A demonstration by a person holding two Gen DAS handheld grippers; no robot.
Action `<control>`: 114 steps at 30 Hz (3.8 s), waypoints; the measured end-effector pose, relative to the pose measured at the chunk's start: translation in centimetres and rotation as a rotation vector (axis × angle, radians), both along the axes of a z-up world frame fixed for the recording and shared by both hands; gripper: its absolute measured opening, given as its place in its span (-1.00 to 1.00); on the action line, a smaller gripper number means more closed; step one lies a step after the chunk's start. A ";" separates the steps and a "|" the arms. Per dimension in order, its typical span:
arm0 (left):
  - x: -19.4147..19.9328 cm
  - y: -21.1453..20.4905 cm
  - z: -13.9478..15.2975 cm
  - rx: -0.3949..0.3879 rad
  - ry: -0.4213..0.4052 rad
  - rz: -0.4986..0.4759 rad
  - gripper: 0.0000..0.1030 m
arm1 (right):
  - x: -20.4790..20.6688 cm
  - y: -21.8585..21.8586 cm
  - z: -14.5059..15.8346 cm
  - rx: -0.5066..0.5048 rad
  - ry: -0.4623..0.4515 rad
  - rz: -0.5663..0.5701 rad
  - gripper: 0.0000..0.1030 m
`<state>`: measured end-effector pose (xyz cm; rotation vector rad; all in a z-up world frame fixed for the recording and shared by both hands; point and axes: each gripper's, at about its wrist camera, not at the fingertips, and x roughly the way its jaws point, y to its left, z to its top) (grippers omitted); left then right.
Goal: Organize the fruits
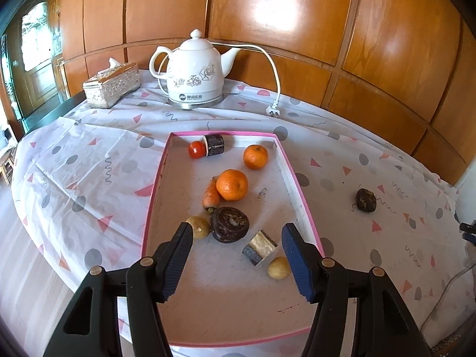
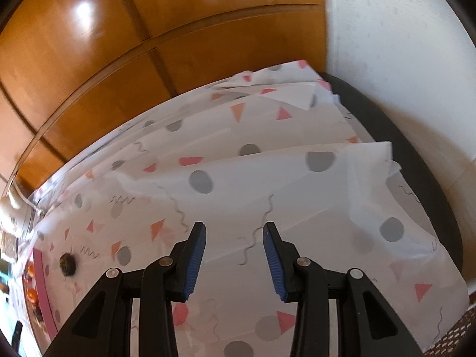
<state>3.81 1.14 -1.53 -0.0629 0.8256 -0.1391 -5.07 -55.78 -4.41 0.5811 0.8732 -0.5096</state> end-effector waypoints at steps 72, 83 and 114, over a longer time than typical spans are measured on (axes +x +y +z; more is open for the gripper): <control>-2.5 6.5 -1.7 -0.029 0.028 0.144 0.32 | 14.3 37.0 -0.1 -0.040 -0.015 1.033 -0.02; -3.3 8.9 -0.9 -0.062 -0.008 0.213 0.46 | 11.2 44.9 1.5 -0.004 -0.049 1.230 -0.02; -4.2 5.7 1.2 0.033 -0.152 0.160 0.87 | 8.6 43.8 2.9 -0.146 -0.170 0.960 0.21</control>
